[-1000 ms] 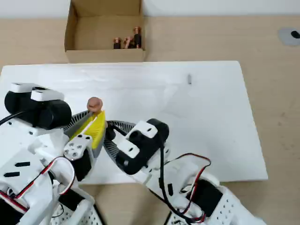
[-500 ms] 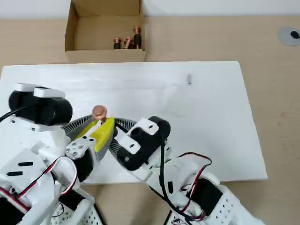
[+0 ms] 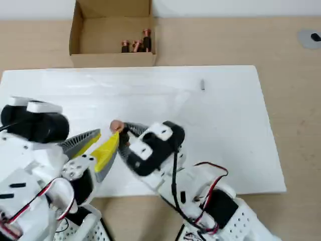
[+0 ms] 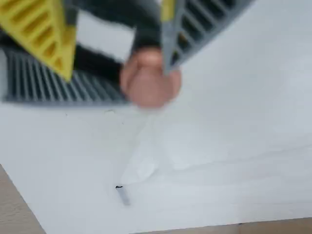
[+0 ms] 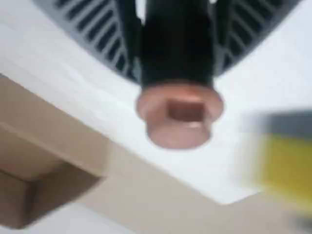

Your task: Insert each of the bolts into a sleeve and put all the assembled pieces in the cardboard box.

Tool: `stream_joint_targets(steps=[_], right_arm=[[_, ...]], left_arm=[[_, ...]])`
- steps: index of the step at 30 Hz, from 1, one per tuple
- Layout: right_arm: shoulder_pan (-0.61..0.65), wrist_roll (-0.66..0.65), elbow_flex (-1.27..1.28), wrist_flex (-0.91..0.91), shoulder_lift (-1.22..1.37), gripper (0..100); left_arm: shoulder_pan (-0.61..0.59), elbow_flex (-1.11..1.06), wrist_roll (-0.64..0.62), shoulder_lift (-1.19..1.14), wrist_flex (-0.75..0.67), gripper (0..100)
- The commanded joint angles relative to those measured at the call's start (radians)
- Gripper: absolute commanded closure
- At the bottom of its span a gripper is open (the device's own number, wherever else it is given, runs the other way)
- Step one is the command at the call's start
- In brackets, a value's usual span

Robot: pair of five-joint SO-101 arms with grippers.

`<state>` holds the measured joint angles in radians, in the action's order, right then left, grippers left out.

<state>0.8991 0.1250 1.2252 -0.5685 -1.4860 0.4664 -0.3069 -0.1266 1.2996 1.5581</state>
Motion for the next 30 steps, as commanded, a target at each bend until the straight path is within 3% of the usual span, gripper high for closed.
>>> stream_joint_targets(steps=[1,4,8,17,22,26,30], right_arm=[[-0.104,0.0,-0.094,0.087,0.101,98.9],[-0.18,0.0,-0.225,0.17,0.32,98.9],[-0.246,0.0,-0.478,0.242,0.662,98.9],[-0.349,-0.005,-1.009,0.354,1.303,98.9],[-0.41,-0.006,-1.257,0.434,1.623,98.9],[-0.449,-0.006,-1.478,0.485,1.876,98.9],[-0.466,-0.008,-1.702,0.482,2.097,98.9]], left_arm=[[0.003,0.068,0.008,-0.01,0.066,87],[-0.048,0.051,0.121,-0.001,0.11,87],[-0.226,0.011,0.25,-0.001,0.129,87],[-0.502,-0.163,0.261,0.176,0.129,87],[-0.606,-0.267,0.27,0.381,0.057,87],[-0.658,-0.419,0.365,0.53,-0.014,87],[-0.718,-0.459,0.4,0.518,-0.064,87]])
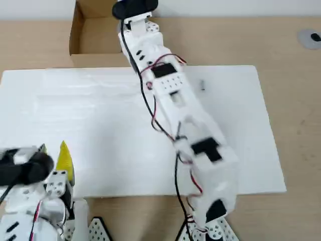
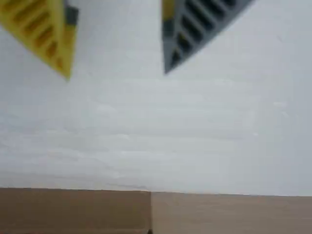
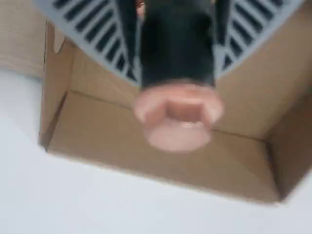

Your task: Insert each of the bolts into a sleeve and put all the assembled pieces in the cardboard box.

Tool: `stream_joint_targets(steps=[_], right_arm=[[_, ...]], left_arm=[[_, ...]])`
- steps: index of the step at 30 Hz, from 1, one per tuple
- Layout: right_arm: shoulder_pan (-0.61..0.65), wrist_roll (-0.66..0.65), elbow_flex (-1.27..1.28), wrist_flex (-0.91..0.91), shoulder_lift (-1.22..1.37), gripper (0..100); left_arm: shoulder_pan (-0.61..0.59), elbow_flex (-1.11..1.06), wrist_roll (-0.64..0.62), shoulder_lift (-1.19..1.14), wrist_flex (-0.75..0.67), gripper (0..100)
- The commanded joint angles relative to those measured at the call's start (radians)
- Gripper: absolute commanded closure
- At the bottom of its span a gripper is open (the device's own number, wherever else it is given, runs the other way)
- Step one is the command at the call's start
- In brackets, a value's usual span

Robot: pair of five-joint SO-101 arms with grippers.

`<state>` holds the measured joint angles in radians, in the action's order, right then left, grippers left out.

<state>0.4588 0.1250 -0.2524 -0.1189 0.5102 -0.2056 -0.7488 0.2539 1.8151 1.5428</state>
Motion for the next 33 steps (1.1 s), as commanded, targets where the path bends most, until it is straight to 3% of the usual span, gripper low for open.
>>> stream_joint_targets(steps=[1,7,14,24,29,33], right_arm=[[-0.028,-0.02,-0.28,0.032,0.153,98.9],[-0.031,-0.166,-0.545,0.026,0.45,98.9],[-0.019,-0.325,-0.817,-0.17,0.653,98.2],[-0.008,-0.368,-1.205,-0.554,0.722,71.1],[0.002,-0.368,-1.42,-0.939,0.694,75.2],[0.002,-0.344,-1.414,-1.201,0.483,88.9]], left_arm=[[-0.057,-0.021,0.02,0.002,-0.066,87],[-0.106,-0.106,0.021,0.002,-0.132,87],[-0.126,-0.107,0.023,0.002,-0.132,87],[-0.127,-0.115,0.021,0.004,-0.126,87],[-0.12,-0.124,0.025,0.002,-0.132,87],[-0.127,-0.127,0.026,0.004,-0.126,87]])
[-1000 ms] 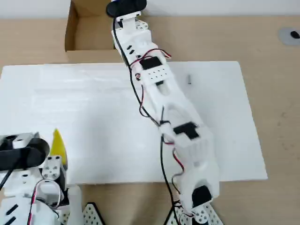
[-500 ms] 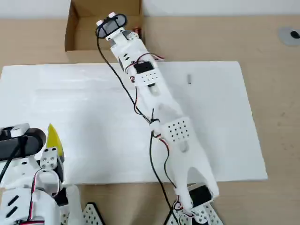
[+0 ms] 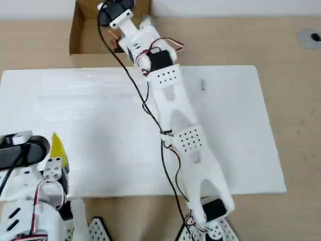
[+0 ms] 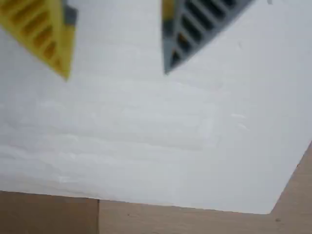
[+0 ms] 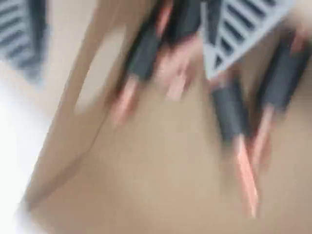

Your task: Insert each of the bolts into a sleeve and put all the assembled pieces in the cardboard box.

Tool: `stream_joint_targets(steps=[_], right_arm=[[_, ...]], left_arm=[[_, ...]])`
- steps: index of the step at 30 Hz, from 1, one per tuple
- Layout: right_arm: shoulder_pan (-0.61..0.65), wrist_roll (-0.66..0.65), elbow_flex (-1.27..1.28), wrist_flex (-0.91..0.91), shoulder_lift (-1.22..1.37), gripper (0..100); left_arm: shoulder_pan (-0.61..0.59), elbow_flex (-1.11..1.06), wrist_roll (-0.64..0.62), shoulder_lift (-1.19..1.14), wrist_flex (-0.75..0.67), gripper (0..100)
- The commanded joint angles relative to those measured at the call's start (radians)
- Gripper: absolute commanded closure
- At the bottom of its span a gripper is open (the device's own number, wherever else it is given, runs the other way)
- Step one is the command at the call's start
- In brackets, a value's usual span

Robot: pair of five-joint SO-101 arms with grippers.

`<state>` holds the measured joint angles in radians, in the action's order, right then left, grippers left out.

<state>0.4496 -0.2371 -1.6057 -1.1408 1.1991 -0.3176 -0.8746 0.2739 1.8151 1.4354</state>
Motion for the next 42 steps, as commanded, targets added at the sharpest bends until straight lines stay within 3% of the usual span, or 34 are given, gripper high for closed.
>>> stream_joint_targets(steps=[1,3,9,15,19,23,28,37,42], right_arm=[[0.012,0.052,-0.059,-0.235,-0.266,93.4],[0.012,0.123,-0.059,-0.341,-0.375,99.2],[0.012,0.193,-0.056,-0.654,-0.677,98.8],[-0.044,0.193,-0.041,-0.651,-0.897,98.9],[-0.122,0.195,0.133,-0.654,-1.053,98.9],[-0.208,0.195,0.576,-0.654,-1.368,98.9],[-0.236,0.239,1.437,-0.628,-1.885,98.9],[-0.24,0.095,2.591,-0.061,-2.772,98.8],[-0.312,0.029,2.933,-0.021,-3.145,98.8]], left_arm=[[-0.015,-0.003,0.006,0.004,-0.018,87],[-0.015,-0.006,0.006,0.004,-0.018,87],[-0.015,-0.051,0.003,0.004,-0.017,87],[-0.015,-0.133,0.002,0.004,-0.017,87],[-0.015,-0.247,0.002,0.004,0.006,87],[-0.008,-0.278,0.0,0.004,0.0,87],[-0.008,-0.31,-0.002,0.004,0.023,87],[-0.009,-0.434,-0.167,0.004,-0.028,87],[-0.008,-0.448,-0.311,0.004,-0.031,87]])
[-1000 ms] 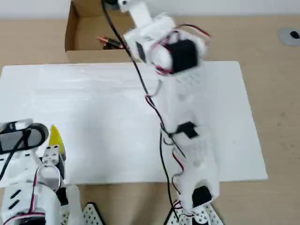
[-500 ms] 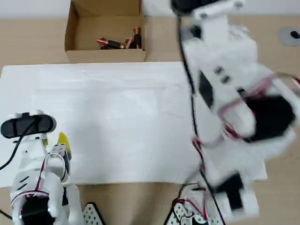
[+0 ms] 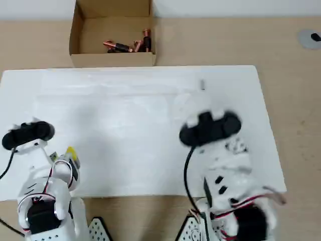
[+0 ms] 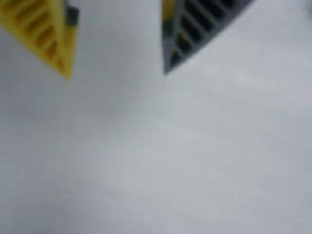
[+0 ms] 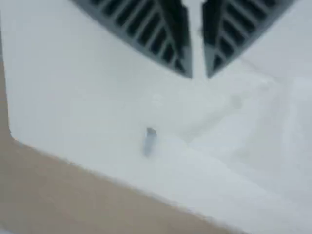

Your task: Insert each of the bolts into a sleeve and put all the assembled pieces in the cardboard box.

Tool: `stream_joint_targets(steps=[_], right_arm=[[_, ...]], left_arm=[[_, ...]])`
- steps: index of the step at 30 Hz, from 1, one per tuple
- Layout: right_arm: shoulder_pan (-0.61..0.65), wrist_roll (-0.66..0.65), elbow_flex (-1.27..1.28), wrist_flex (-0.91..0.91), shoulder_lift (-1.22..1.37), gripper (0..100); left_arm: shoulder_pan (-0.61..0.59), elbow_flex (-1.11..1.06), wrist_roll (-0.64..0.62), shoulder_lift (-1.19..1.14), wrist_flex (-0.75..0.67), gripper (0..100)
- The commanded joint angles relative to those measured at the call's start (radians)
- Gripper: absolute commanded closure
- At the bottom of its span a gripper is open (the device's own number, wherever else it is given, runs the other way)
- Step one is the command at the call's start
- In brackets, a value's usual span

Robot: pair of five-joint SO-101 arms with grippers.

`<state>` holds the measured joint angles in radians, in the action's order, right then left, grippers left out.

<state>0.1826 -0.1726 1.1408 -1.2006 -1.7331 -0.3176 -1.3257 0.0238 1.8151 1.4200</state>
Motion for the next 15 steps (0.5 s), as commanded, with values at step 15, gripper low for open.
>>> stream_joint_targets(steps=[15], right_arm=[[-0.09,-0.038,0.49,0.052,-0.188,98.8]], left_arm=[[-0.015,-0.133,-0.066,0.004,-0.069,87]])
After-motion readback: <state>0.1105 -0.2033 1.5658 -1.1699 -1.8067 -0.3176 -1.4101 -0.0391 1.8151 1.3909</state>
